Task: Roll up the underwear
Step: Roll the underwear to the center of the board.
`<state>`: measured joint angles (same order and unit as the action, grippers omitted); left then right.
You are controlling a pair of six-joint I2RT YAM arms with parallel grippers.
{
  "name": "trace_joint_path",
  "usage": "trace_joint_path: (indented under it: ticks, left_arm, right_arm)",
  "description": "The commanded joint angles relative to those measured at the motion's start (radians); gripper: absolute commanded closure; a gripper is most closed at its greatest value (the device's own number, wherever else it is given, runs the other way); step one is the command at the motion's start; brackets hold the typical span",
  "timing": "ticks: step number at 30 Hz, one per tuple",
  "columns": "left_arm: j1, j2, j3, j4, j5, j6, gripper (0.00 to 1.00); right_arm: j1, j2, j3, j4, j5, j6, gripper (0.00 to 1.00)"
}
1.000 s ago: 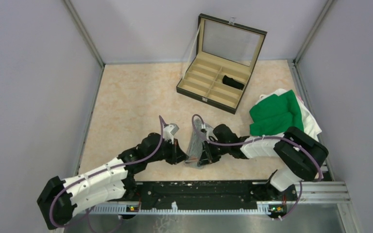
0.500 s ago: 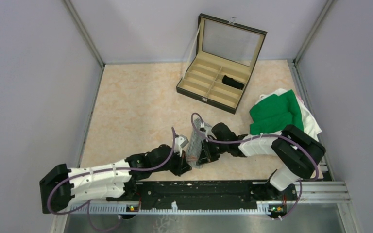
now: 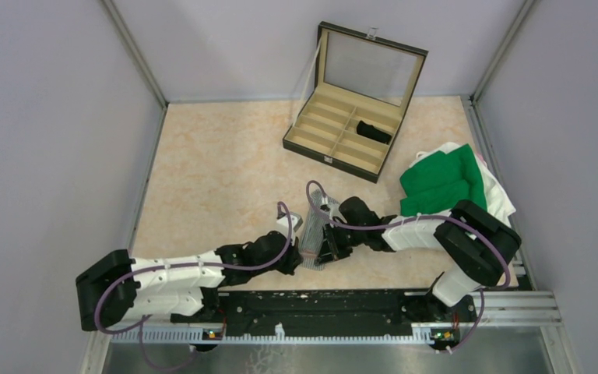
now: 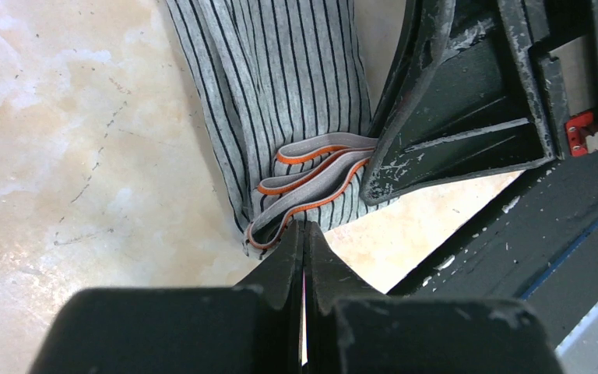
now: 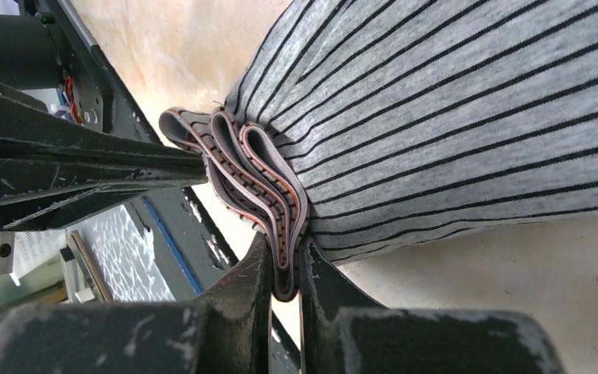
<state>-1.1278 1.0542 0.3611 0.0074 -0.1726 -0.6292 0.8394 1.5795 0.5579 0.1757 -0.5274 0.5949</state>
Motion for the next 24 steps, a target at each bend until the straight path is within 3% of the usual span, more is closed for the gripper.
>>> trace_joint_path:
  ticks: [1, 10, 24]
  left_arm:
    - [-0.001, 0.033, 0.031, 0.056, -0.052, -0.001, 1.00]
    - [0.012, 0.053, 0.019, 0.057, -0.084, -0.012, 1.00]
    - [0.024, 0.148, -0.015, 0.110, -0.068, -0.036, 1.00]
  right_arm:
    - [-0.013, 0.055, -0.014, -0.107, 0.120, -0.044, 1.00]
    - [-0.013, 0.045, -0.014, -0.113, 0.130, -0.047, 1.00]
    - [-0.013, -0.091, -0.013, -0.163, 0.178, -0.047, 0.77]
